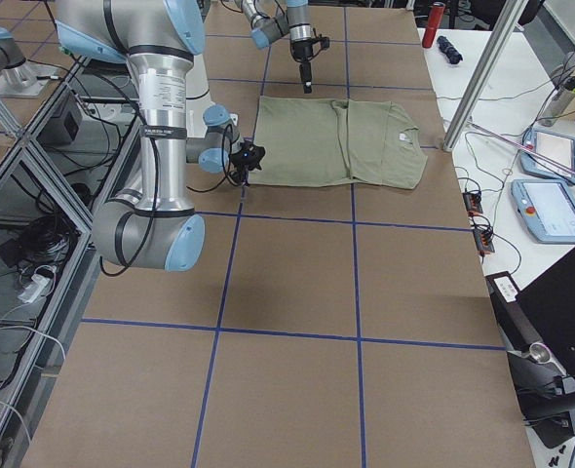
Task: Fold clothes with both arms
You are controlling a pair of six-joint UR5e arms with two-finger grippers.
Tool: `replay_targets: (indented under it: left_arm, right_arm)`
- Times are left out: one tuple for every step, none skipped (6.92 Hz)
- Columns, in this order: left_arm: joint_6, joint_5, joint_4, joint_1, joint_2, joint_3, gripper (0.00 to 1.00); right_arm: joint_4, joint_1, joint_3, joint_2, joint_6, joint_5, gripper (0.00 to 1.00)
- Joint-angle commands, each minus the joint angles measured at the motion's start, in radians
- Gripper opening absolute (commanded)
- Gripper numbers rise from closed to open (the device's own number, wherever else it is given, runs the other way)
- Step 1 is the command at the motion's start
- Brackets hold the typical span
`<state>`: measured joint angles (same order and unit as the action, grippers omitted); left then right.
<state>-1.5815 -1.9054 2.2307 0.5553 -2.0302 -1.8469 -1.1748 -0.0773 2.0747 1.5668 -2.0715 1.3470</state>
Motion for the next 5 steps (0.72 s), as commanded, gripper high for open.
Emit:
replay_targets:
  left_arm:
    - [0.000,0.000,0.001,0.000,0.001,0.000,0.68]
    - [0.000,0.000,0.001,0.000,0.001,0.000,0.68]
    - [0.000,0.000,0.001,0.000,0.001,0.000,0.68]
    - [0.000,0.000,0.001,0.000,0.001,-0.001,0.68]
    - [0.000,0.000,0.001,0.000,-0.001,-0.003,0.68]
  right_arm:
    - [0.000,0.002,-0.004,-0.001,-0.002,0.000,0.61]
    - [0.000,0.002,-0.007,-0.001,-0.002,0.000,0.47]
    - [0.000,0.002,-0.005,-0.001,-0.002,0.001,0.22]
    - [0.000,0.004,-0.004,0.001,-0.002,0.001,0.04]
    - [0.000,0.013,-0.002,0.001,-0.002,0.003,0.00]
